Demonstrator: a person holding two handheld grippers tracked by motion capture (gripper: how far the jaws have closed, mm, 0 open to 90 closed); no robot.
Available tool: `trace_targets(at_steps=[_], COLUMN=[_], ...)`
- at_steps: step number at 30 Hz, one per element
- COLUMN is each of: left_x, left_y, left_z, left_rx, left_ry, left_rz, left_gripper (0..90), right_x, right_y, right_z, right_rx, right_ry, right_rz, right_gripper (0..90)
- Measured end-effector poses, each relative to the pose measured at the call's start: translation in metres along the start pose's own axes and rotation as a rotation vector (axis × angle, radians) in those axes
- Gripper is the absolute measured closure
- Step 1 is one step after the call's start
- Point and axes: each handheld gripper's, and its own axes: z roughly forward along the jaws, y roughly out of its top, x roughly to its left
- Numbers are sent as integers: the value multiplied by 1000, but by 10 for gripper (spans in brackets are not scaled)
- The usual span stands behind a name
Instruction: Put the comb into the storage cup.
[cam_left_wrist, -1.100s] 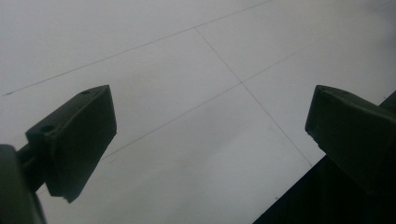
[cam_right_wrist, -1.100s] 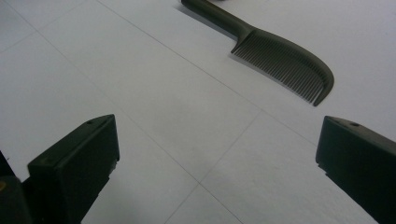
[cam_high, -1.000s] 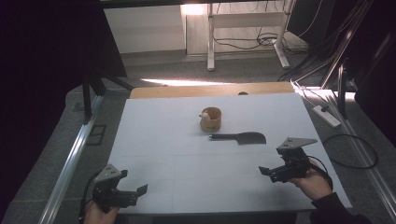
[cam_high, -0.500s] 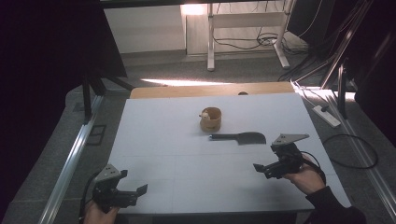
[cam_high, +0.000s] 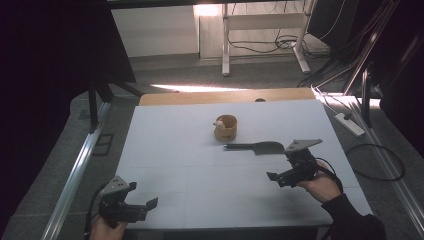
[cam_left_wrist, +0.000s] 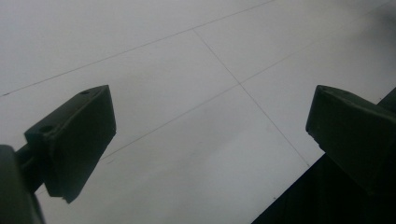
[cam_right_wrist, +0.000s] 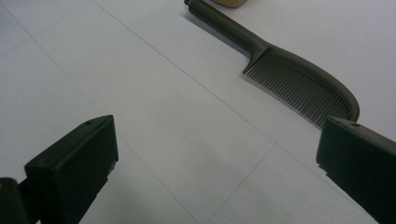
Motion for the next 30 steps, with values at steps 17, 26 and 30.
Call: trace_targets(at_steps=[17, 26, 30], left_x=[1, 1, 2], left_y=[0, 0, 0], left_z=[0, 0, 0], left_rx=[0, 2, 4], left_ry=[-3, -3, -4], left_rz=[-4, -6, -6], left_gripper=[19, 19, 20], right_x=[-2, -2, -3], right_y=[14, 21, 23], right_z=[14, 24, 27], right_rx=[17, 53, 70], right_ry=[8, 11, 3], right_rz=[0, -5, 1], right_gripper=[0, 0, 0])
